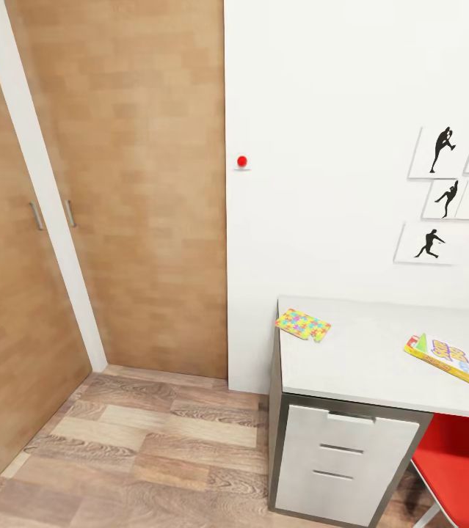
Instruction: Put all the toys in the child's room - the three board games (two on the bed and one on the table), the two jigsaw puzzles on the table, and the tennis ball on the table - inside the toy box on the table in the child's room.
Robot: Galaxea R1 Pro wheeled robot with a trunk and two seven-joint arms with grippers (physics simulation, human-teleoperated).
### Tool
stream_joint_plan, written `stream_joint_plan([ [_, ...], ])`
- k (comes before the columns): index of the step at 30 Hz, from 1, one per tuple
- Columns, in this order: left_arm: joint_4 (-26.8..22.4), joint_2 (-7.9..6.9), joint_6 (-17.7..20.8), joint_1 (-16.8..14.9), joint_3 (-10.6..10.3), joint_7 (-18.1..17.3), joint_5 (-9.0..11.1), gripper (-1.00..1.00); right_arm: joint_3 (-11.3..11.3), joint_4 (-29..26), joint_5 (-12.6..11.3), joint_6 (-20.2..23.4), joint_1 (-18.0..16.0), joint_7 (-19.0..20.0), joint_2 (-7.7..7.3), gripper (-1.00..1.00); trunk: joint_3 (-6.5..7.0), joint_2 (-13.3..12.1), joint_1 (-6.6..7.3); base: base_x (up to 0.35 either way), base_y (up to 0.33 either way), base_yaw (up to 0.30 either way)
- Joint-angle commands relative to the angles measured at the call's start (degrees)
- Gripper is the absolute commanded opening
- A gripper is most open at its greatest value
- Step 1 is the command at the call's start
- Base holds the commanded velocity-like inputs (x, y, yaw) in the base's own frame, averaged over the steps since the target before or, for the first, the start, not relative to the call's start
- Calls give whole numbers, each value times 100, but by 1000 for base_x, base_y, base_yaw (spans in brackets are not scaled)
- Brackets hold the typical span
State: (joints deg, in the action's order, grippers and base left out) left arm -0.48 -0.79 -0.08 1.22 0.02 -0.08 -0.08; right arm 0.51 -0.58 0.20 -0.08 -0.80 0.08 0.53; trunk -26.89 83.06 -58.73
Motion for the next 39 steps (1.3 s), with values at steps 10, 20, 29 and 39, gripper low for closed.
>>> stream_joint_plan([
  [10, -5, 0, -1, 1, 0, -1, -1, 100, 4, 0, 3, -3, -1, 1, 0, 100, -4, 2, 0, 0, 0, -4],
  [20, -54, -47, -8, -20, 1, -1, 43, 100, -62, -90, -15, -7, -183, 30, -137, 100, -4, 2, 0, 0, 0, -146],
  [29, -124, -49, -9, -64, 5, -1, 55, 100, -78, -114, -25, -3, -227, 40, -187, 100, -4, 2, 0, 0, 0, -249],
  [39, -153, -46, -9, -97, 6, -1, 59, 100, -84, -123, -28, -1, -254, 43, -208, 100, -4, 2, 0, 0, 0, -276],
])
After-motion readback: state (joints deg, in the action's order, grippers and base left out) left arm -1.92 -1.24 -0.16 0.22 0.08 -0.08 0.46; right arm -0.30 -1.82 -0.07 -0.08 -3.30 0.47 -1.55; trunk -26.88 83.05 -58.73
